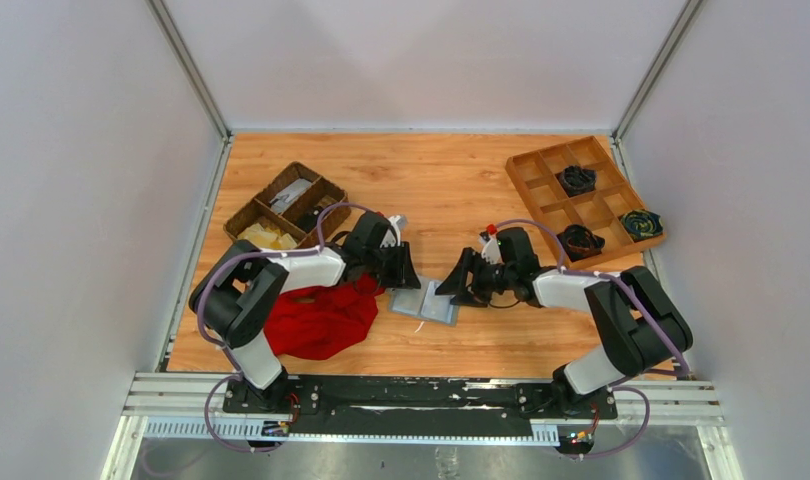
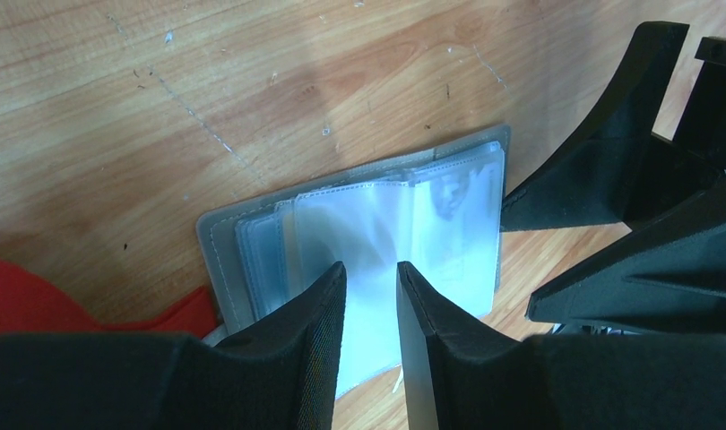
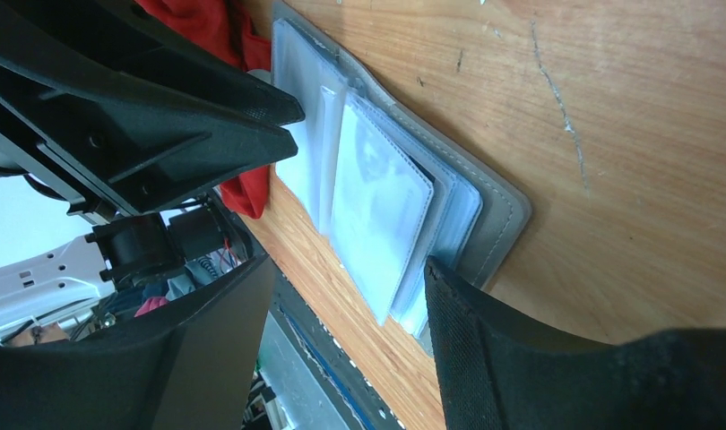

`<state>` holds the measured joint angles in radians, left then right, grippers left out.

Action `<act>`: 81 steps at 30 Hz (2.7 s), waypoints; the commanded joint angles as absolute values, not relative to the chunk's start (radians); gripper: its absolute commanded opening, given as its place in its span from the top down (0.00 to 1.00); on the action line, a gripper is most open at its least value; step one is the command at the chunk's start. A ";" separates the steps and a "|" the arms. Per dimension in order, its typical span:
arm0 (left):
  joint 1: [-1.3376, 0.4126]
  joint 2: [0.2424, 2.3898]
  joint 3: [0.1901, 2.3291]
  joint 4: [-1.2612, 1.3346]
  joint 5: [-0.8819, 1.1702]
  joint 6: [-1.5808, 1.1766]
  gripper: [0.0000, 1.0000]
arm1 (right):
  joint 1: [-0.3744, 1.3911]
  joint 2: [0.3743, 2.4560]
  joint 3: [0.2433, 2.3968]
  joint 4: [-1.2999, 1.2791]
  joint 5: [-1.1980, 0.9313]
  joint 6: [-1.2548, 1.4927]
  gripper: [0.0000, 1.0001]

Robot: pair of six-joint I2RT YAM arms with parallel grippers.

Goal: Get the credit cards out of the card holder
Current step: Remove the credit card from the card holder.

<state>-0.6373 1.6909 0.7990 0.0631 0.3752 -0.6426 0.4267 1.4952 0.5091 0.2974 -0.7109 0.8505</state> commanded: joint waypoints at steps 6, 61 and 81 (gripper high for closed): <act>-0.640 1.756 0.800 -0.005 0.342 -0.602 0.66 | 0.473 1.470 0.553 0.304 -0.742 0.838 0.34; -0.549 1.726 0.783 -0.063 0.574 -0.561 0.68 | 0.519 1.640 0.539 0.456 -0.652 1.045 0.51; -0.549 1.777 0.780 -0.041 0.561 -0.557 0.69 | 0.451 1.632 0.454 0.601 -0.684 1.114 1.00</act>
